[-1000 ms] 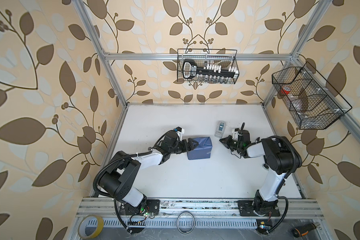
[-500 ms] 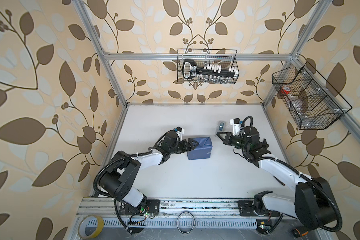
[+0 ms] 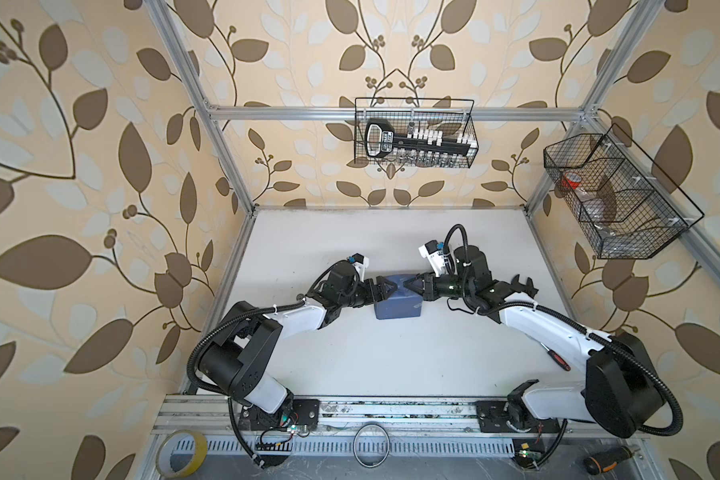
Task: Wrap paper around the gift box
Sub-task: 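Press the tape onto the navy paper fold with the right gripper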
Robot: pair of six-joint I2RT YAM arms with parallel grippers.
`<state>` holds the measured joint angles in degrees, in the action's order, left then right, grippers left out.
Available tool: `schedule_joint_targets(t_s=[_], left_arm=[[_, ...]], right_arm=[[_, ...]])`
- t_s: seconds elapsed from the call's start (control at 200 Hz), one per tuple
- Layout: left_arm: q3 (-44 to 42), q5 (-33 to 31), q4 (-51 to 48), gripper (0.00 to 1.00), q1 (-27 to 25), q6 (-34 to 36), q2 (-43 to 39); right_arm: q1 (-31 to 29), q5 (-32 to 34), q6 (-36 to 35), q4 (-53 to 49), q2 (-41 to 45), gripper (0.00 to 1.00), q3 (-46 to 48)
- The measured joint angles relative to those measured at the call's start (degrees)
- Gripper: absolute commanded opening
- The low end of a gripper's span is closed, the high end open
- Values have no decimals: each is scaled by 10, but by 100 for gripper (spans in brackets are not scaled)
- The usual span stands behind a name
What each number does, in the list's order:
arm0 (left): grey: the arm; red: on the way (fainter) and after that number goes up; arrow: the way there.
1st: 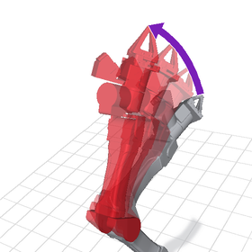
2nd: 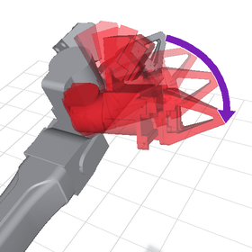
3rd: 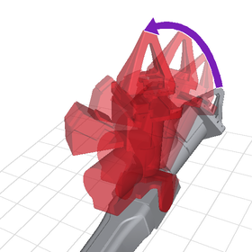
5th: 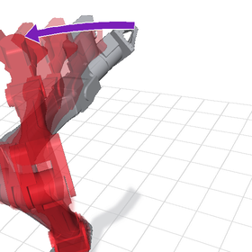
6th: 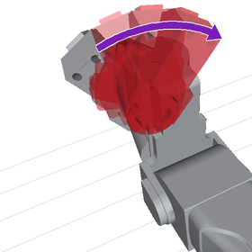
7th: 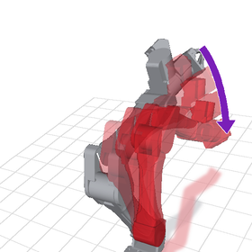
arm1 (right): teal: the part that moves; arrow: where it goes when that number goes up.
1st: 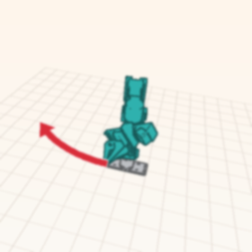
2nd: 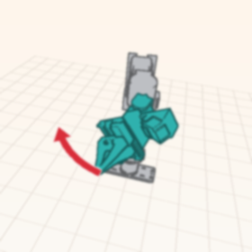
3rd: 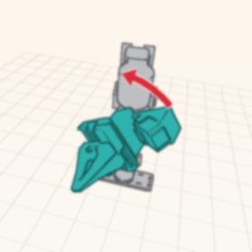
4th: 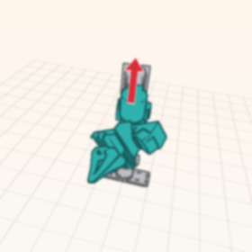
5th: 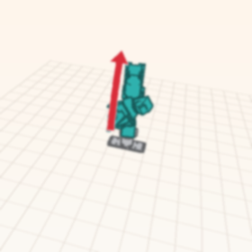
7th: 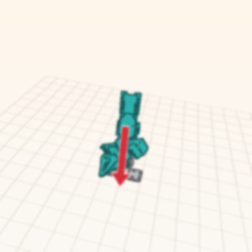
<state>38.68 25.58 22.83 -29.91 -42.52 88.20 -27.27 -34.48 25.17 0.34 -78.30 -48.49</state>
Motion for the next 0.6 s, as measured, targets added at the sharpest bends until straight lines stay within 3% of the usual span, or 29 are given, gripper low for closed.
schedule_joint_targets(t_s=[0.6], left_arm=[[0,0,0,91,0,0,0]], right_arm=[[21,-26,-56,-111,-59,0,-63]])
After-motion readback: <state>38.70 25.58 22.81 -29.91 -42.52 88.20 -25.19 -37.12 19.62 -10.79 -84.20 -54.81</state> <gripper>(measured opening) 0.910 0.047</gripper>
